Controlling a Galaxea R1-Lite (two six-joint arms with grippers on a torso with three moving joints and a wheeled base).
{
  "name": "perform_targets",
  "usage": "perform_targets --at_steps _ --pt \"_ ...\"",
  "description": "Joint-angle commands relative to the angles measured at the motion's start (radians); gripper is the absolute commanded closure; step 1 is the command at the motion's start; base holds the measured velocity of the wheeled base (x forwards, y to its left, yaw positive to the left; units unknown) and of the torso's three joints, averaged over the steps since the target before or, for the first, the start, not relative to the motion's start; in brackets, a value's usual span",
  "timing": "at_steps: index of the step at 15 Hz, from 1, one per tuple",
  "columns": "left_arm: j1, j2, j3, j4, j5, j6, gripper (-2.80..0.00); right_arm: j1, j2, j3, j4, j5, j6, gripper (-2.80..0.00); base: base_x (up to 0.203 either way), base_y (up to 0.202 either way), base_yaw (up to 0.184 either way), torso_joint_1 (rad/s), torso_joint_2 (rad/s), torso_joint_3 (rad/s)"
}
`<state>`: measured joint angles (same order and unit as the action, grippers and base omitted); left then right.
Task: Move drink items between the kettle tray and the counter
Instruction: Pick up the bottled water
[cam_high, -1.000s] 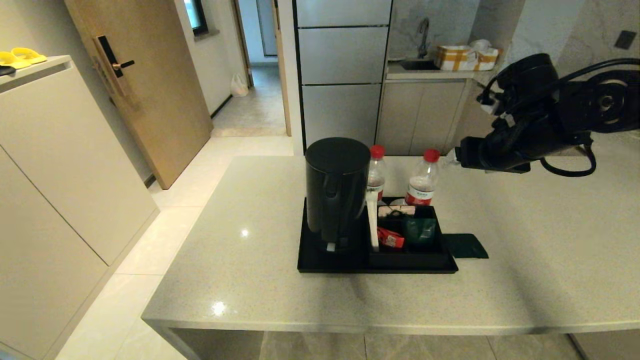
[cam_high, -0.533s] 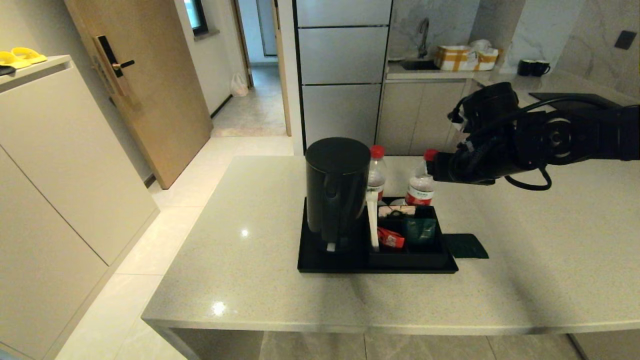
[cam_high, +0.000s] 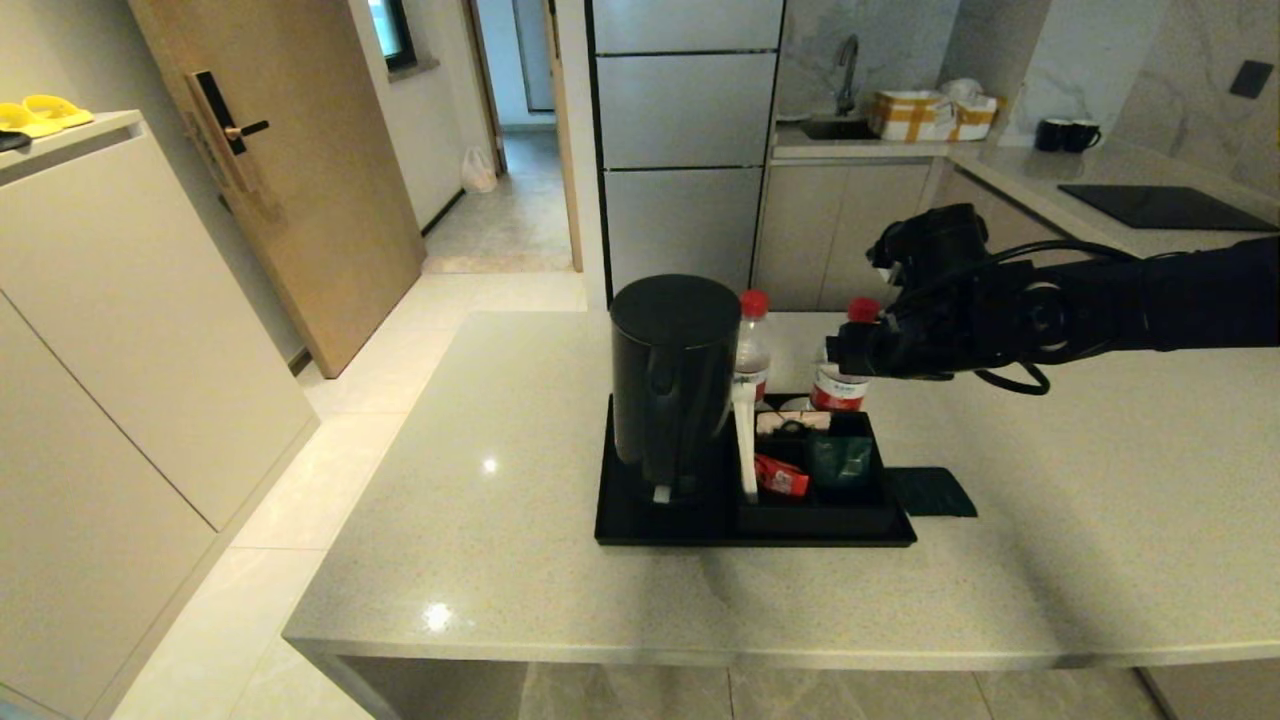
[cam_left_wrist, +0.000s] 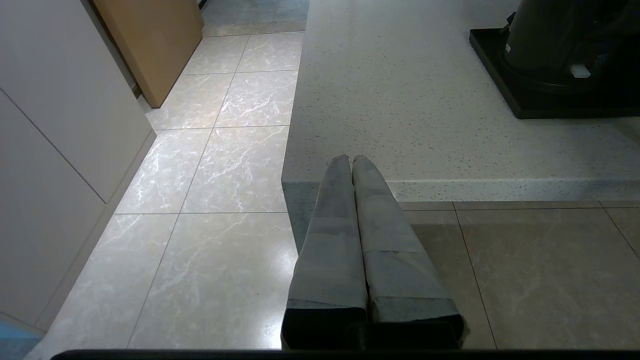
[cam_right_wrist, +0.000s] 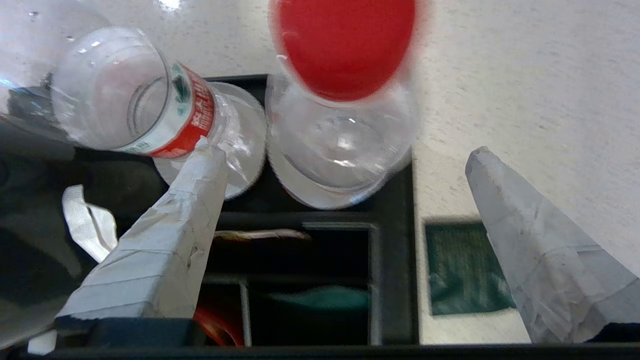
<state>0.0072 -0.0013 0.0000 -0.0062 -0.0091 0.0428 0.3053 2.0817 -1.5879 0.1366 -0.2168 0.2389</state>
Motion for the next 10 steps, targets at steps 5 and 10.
perform_targets --at_steps 5,10 --pt "0.000 0.001 0.000 0.000 0.000 0.000 0.00 -0.014 0.056 -0.012 -0.037 -0.012 -0.007 -2.80 0.000 0.000 0.000 0.000 0.00 0.000" --pt "0.000 0.001 0.000 0.000 0.000 0.000 0.00 -0.021 0.075 -0.012 -0.063 -0.012 -0.010 -2.80 0.000 0.000 0.000 0.000 0.00 0.000"
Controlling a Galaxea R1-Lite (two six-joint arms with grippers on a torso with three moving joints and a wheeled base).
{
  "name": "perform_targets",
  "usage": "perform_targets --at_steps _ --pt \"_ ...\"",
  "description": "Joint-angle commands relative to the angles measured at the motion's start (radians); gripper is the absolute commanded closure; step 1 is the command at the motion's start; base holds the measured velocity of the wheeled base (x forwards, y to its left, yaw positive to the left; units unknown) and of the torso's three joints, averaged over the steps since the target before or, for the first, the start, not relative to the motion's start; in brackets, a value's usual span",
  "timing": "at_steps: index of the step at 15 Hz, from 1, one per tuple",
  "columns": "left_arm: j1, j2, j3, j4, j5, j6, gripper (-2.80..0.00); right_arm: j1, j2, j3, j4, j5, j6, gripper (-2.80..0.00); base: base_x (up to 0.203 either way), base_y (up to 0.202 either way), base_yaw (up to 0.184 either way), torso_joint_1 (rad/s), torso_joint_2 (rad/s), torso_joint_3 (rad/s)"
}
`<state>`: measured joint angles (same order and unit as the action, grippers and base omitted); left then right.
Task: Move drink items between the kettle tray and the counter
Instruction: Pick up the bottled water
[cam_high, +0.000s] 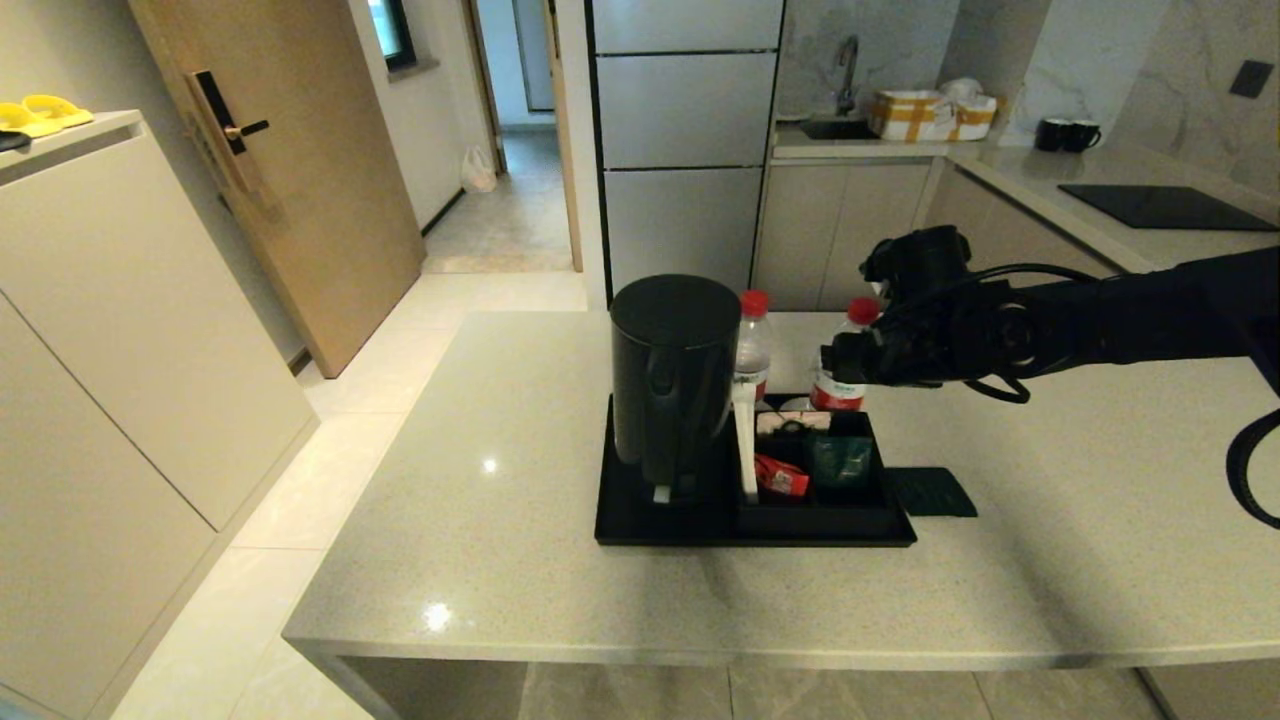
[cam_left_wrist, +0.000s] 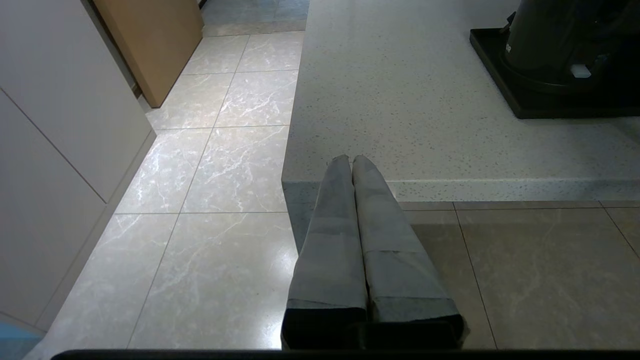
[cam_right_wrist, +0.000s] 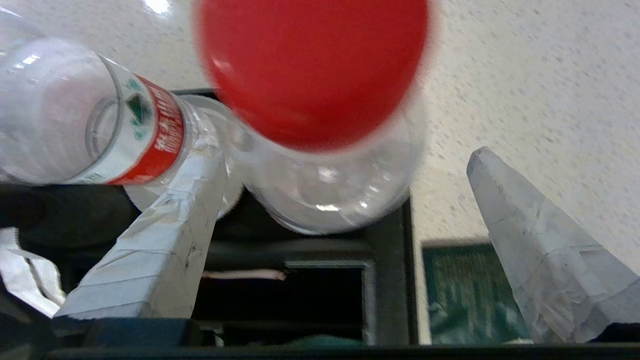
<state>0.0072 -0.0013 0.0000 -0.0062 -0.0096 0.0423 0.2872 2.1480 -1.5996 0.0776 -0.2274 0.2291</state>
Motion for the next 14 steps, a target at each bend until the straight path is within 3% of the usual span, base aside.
perform_targets --at_steps 1,8,9,14 --pt "0.000 0.001 0.000 0.000 0.000 0.001 0.00 -0.007 0.015 -0.005 -0.005 -0.001 -0.002 -2.80 0.000 0.000 0.000 0.000 0.00 0.000" --pt "0.000 0.001 0.000 -0.001 0.000 0.001 0.00 -0.009 0.080 -0.068 -0.031 0.001 -0.011 -2.80 0.000 0.000 0.000 0.000 0.00 0.000" --pt "0.000 0.001 0.000 0.000 0.000 0.001 0.00 -0.008 0.089 -0.071 -0.032 0.000 -0.017 0.00 0.000 0.000 0.000 0.000 0.00 0.000" --pt "0.000 0.001 0.000 0.000 0.000 0.001 0.00 -0.008 0.089 -0.082 -0.032 0.000 -0.013 0.00 0.000 0.000 0.000 0.000 0.00 0.000"
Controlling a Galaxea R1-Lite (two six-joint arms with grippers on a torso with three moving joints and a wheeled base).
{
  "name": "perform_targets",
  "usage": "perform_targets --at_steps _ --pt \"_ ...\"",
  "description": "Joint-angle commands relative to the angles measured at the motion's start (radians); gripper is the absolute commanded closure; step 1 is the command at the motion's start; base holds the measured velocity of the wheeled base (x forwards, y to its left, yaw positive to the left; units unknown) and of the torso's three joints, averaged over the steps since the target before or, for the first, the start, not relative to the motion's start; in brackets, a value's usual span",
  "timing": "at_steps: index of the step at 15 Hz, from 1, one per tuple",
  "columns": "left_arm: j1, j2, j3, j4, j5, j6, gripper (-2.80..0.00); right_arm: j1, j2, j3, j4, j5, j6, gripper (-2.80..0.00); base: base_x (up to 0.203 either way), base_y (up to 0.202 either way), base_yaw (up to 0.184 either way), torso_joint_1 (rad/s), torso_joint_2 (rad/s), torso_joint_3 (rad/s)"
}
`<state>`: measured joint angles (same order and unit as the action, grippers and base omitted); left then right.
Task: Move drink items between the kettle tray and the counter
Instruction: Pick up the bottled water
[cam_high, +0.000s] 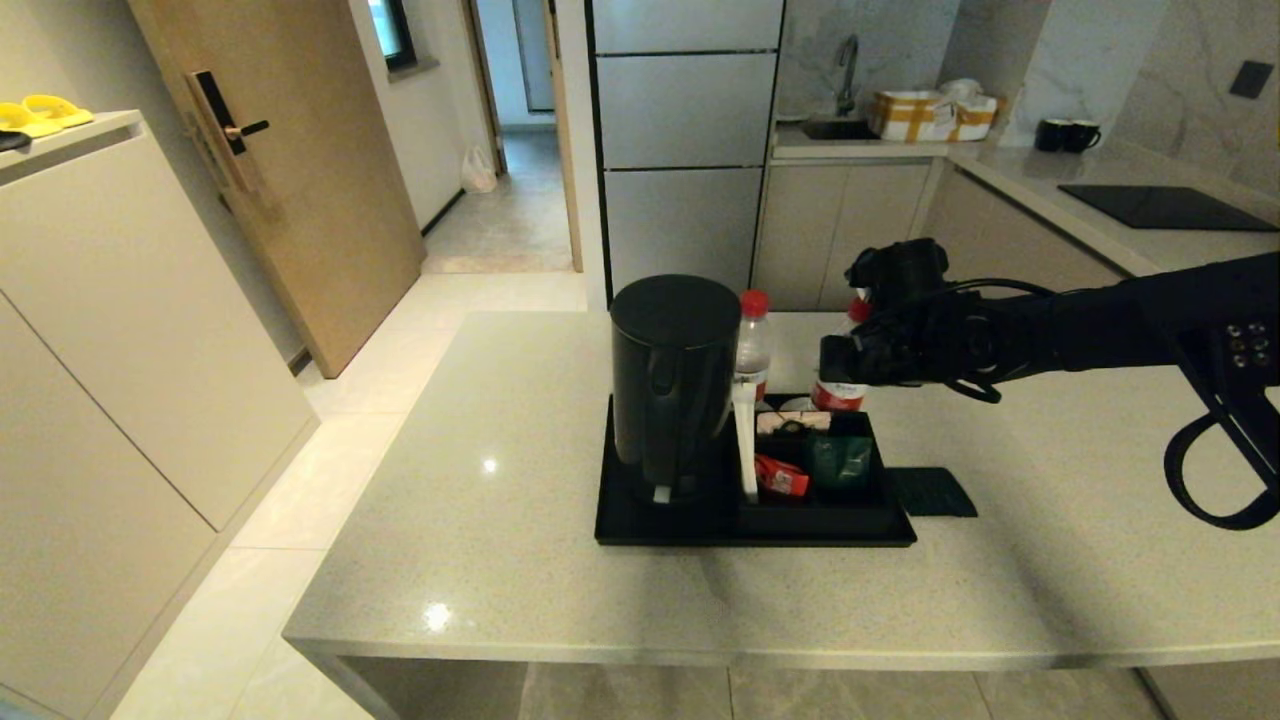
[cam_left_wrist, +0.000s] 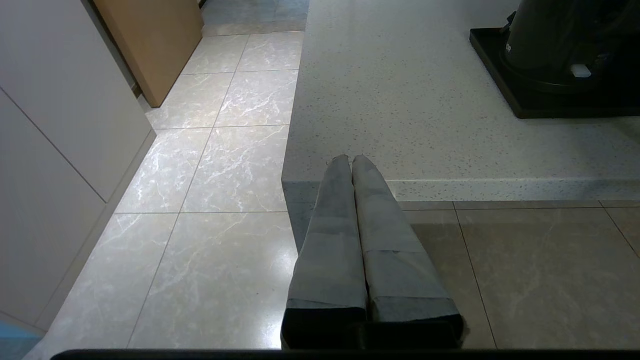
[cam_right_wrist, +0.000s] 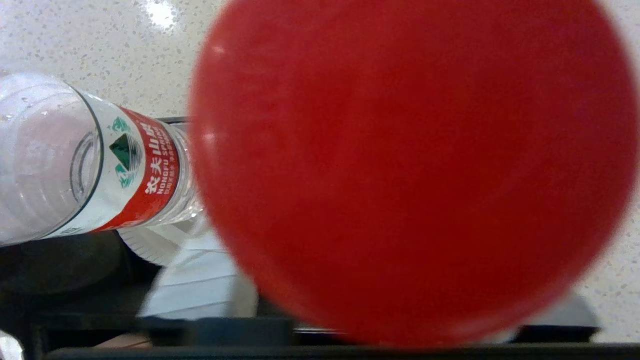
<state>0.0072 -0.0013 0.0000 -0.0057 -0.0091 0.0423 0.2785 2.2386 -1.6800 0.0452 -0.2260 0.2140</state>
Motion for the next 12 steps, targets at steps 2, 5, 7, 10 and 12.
perform_targets --at_steps 2,5,7,10,12 --pt "0.000 0.001 0.000 -0.002 0.000 0.001 0.00 0.000 -0.012 0.001 0.002 -0.001 0.004 0.00 0.000 0.000 0.000 0.000 0.00 0.000" --pt "0.000 0.001 0.000 -0.002 0.000 0.001 0.00 -0.003 -0.046 -0.012 0.013 -0.002 0.001 0.00 0.000 0.000 0.000 0.000 0.00 0.000" --pt "0.000 0.001 0.000 -0.001 0.000 0.001 0.00 -0.014 -0.074 -0.035 0.041 -0.003 -0.001 0.00 0.000 0.000 0.000 0.000 0.00 0.000" --pt "0.000 0.001 0.000 -0.002 0.000 0.001 0.00 -0.072 -0.130 -0.126 0.170 -0.004 -0.001 0.00 0.000 0.000 0.000 0.000 0.00 0.000" --pt "0.000 0.001 0.000 0.000 0.000 0.001 0.00 -0.146 -0.150 -0.145 0.207 -0.008 -0.005 0.00 0.000 0.000 0.000 0.000 0.00 0.000"
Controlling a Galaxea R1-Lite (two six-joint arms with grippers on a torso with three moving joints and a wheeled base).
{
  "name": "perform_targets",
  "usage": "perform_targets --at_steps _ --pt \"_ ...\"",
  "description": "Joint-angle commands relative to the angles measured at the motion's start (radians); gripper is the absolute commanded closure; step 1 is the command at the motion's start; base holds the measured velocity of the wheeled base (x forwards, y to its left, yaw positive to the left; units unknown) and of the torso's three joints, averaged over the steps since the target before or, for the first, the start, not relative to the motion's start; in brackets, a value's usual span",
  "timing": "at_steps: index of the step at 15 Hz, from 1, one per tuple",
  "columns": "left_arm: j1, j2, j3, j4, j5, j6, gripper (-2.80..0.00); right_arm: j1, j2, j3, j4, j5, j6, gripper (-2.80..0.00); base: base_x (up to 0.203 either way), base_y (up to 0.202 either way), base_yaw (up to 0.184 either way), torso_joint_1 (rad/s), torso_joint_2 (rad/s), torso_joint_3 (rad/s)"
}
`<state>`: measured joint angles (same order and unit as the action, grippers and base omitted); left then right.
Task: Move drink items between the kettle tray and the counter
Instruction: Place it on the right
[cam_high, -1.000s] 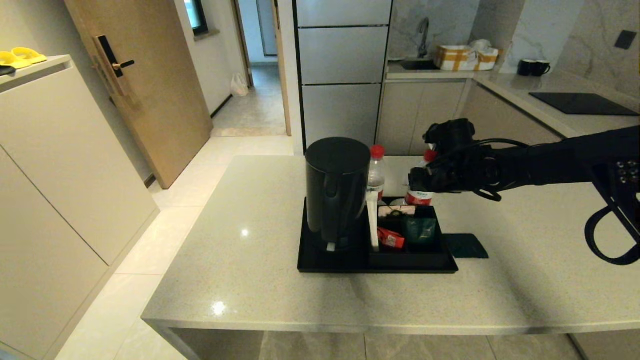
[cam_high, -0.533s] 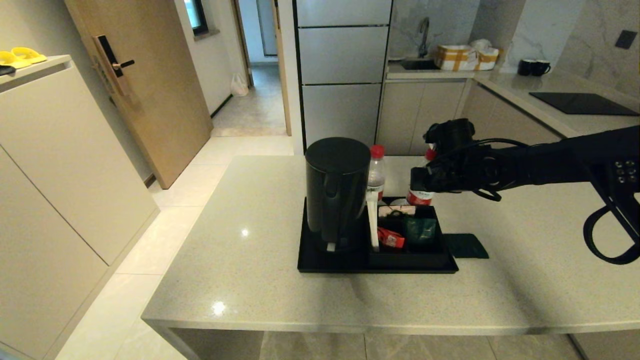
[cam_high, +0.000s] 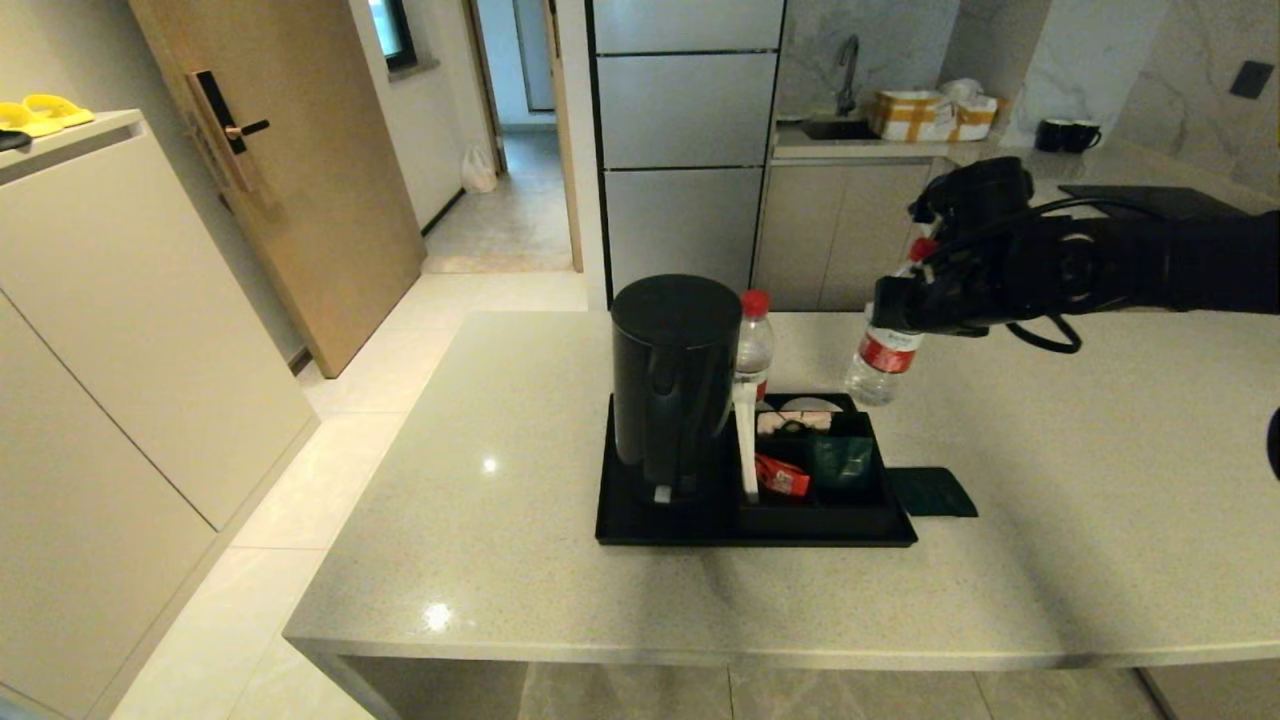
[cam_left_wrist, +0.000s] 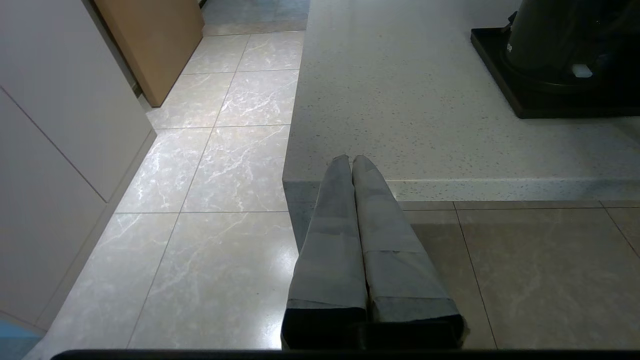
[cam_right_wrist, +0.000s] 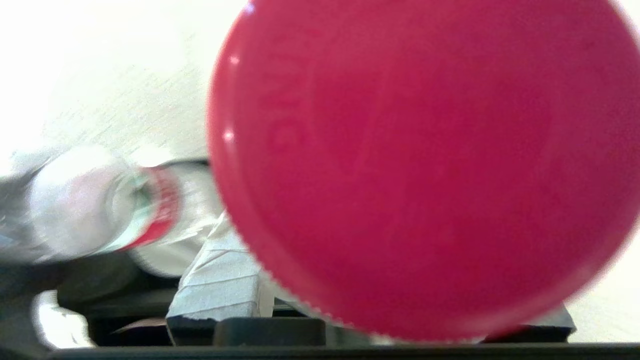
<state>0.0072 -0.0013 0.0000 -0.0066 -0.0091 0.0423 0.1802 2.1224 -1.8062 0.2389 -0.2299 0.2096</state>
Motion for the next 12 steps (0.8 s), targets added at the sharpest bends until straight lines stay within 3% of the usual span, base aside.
perform_targets --at_steps 1,7,12 --pt "0.000 0.001 0.000 0.000 0.000 0.001 0.00 -0.094 -0.032 -0.021 0.020 -0.017 -0.009 0.00 0.000 0.000 0.000 0.000 0.00 0.000" --pt "0.000 0.001 0.000 0.000 0.000 0.001 0.00 -0.306 0.066 -0.057 0.024 -0.072 -0.014 0.00 0.000 0.000 0.000 0.000 0.00 0.000" --pt "0.000 0.001 0.000 0.000 0.000 0.001 0.00 -0.406 0.088 0.019 0.020 -0.085 0.028 0.00 0.000 0.000 0.000 0.000 0.00 0.000"
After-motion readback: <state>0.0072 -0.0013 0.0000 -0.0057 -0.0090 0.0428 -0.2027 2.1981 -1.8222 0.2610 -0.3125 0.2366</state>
